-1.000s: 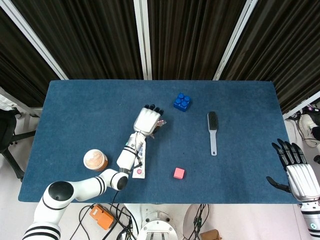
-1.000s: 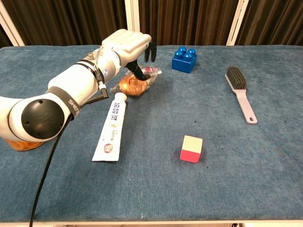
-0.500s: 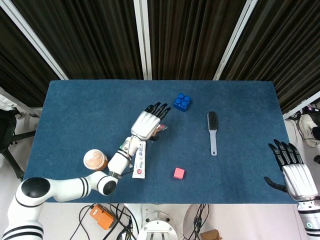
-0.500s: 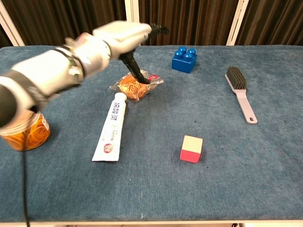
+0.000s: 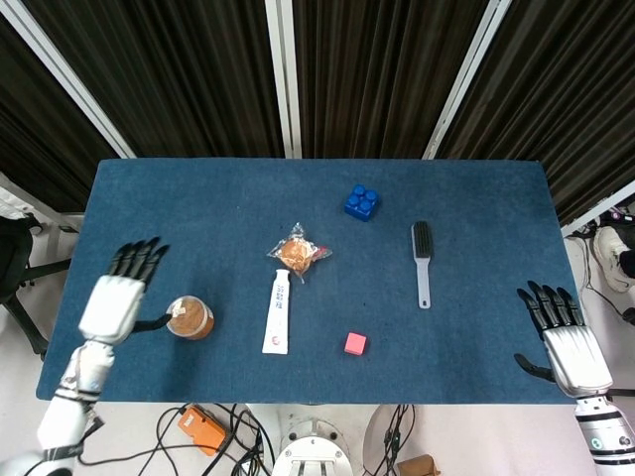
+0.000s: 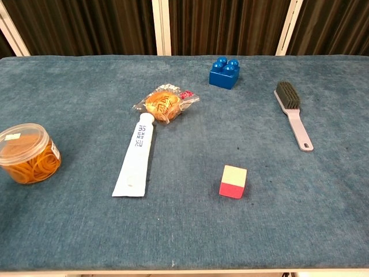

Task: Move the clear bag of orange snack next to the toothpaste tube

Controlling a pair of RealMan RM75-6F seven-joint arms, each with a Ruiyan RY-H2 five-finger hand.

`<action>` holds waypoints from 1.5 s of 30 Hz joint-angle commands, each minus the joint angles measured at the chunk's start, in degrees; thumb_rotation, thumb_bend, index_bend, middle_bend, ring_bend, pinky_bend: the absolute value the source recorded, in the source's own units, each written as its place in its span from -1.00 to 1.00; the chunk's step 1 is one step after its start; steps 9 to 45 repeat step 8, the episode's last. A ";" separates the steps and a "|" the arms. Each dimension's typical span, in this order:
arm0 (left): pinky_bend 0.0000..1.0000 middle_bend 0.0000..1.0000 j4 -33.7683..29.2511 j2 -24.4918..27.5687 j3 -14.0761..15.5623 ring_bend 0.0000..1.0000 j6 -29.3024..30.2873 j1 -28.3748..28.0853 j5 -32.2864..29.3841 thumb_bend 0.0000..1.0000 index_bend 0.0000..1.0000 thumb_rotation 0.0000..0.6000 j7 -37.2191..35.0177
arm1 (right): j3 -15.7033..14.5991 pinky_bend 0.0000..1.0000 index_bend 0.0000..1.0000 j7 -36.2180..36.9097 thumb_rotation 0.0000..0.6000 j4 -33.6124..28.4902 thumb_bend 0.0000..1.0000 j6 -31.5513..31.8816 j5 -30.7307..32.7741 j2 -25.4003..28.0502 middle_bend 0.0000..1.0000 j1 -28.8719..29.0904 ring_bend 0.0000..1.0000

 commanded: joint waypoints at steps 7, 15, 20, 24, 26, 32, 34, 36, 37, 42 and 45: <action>-0.89 -1.00 16.03 0.84 5.92 -1.00 8.28 11.56 9.55 -1.00 -1.00 1.00 -24.96 | -1.09 -1.00 -1.00 -1.28 1.00 0.06 -0.40 1.66 -2.09 -0.98 -1.00 -0.91 -1.00; -0.89 -1.00 16.49 0.86 5.76 -1.00 8.47 11.65 10.24 -1.00 -1.00 1.00 -24.36 | -1.20 -1.00 -1.00 -1.00 1.00 0.18 -0.40 2.01 -2.41 -0.85 -1.00 -1.04 -1.00; -0.89 -1.00 16.49 0.86 5.76 -1.00 8.47 11.65 10.24 -1.00 -1.00 1.00 -24.36 | -1.20 -1.00 -1.00 -1.00 1.00 0.18 -0.40 2.01 -2.41 -0.85 -1.00 -1.04 -1.00; -0.89 -1.00 16.49 0.86 5.76 -1.00 8.47 11.65 10.24 -1.00 -1.00 1.00 -24.36 | -1.20 -1.00 -1.00 -1.00 1.00 0.18 -0.40 2.01 -2.41 -0.85 -1.00 -1.04 -1.00; -0.89 -1.00 16.49 0.86 5.76 -1.00 8.47 11.65 10.24 -1.00 -1.00 1.00 -24.36 | -1.20 -1.00 -1.00 -1.00 1.00 0.18 -0.40 2.01 -2.41 -0.85 -1.00 -1.04 -1.00; -0.89 -1.00 16.49 0.86 5.76 -1.00 8.47 11.65 10.24 -1.00 -1.00 1.00 -24.36 | -1.20 -1.00 -1.00 -1.00 1.00 0.18 -0.40 2.01 -2.41 -0.85 -1.00 -1.04 -1.00; -0.89 -1.00 16.49 0.86 5.76 -1.00 8.47 11.65 10.24 -1.00 -1.00 1.00 -24.36 | -1.20 -1.00 -1.00 -1.00 1.00 0.18 -0.40 2.01 -2.41 -0.85 -1.00 -1.04 -1.00; -0.89 -1.00 16.49 0.86 5.76 -1.00 8.47 11.65 10.24 -1.00 -1.00 1.00 -24.36 | -1.20 -1.00 -1.00 -1.00 1.00 0.18 -0.40 2.01 -2.41 -0.85 -1.00 -1.04 -1.00; -0.89 -1.00 16.49 0.86 5.76 -1.00 8.47 11.65 10.24 -1.00 -1.00 1.00 -24.36 | -1.20 -1.00 -1.00 -1.00 1.00 0.18 -0.40 2.01 -2.41 -0.85 -1.00 -1.04 -1.00; -0.89 -1.00 16.49 0.86 5.76 -1.00 8.47 11.65 10.24 -1.00 -1.00 1.00 -24.36 | -1.20 -1.00 -1.00 -1.00 1.00 0.18 -0.40 2.01 -2.41 -0.85 -1.00 -1.04 -1.00; -0.89 -1.00 16.49 0.86 5.76 -1.00 8.47 11.65 10.24 -1.00 -1.00 1.00 -24.36 | -1.20 -1.00 -1.00 -1.00 1.00 0.18 -0.40 2.01 -2.41 -0.85 -1.00 -1.04 -1.00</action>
